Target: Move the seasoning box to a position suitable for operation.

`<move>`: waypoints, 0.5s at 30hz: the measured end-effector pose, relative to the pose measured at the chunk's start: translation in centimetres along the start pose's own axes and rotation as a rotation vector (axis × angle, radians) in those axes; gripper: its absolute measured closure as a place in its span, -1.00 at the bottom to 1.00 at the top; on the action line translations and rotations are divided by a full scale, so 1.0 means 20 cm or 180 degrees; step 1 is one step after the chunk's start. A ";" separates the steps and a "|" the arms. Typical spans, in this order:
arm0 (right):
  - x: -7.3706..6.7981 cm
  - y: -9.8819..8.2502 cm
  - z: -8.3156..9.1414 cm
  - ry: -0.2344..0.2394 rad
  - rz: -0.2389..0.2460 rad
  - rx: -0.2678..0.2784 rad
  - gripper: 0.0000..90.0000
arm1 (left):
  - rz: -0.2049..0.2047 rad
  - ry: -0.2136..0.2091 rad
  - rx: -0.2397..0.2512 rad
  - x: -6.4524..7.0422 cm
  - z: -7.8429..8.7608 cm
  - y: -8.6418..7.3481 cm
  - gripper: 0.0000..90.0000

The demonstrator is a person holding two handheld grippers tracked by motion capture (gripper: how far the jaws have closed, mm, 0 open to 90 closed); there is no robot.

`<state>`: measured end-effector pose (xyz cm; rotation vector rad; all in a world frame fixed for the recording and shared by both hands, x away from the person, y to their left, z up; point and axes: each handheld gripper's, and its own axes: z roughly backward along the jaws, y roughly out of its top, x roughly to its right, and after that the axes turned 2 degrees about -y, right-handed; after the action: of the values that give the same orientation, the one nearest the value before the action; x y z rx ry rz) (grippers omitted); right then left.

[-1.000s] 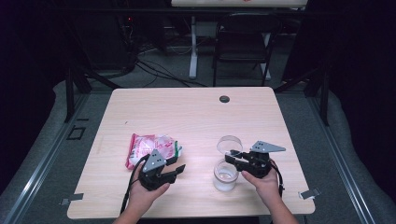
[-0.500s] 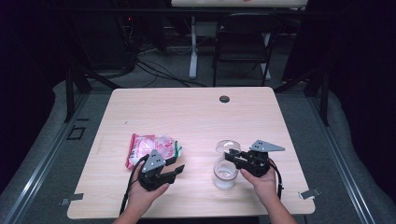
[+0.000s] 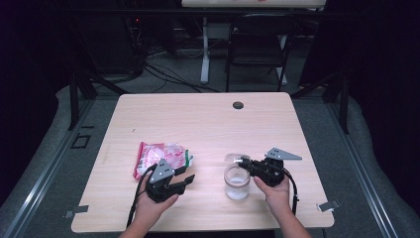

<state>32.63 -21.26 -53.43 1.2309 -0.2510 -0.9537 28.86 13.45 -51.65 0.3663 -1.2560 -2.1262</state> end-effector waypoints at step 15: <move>0.02 -0.01 0.02 0.0065 -0.0124 0.0027 0.83 | -0.0012 -0.0020 -0.0043 0.01 -0.02 0.00 0.25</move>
<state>32.64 -21.86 -53.60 1.2567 -0.2159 -0.9740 28.82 13.11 -51.85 0.3567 -1.2447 -2.1398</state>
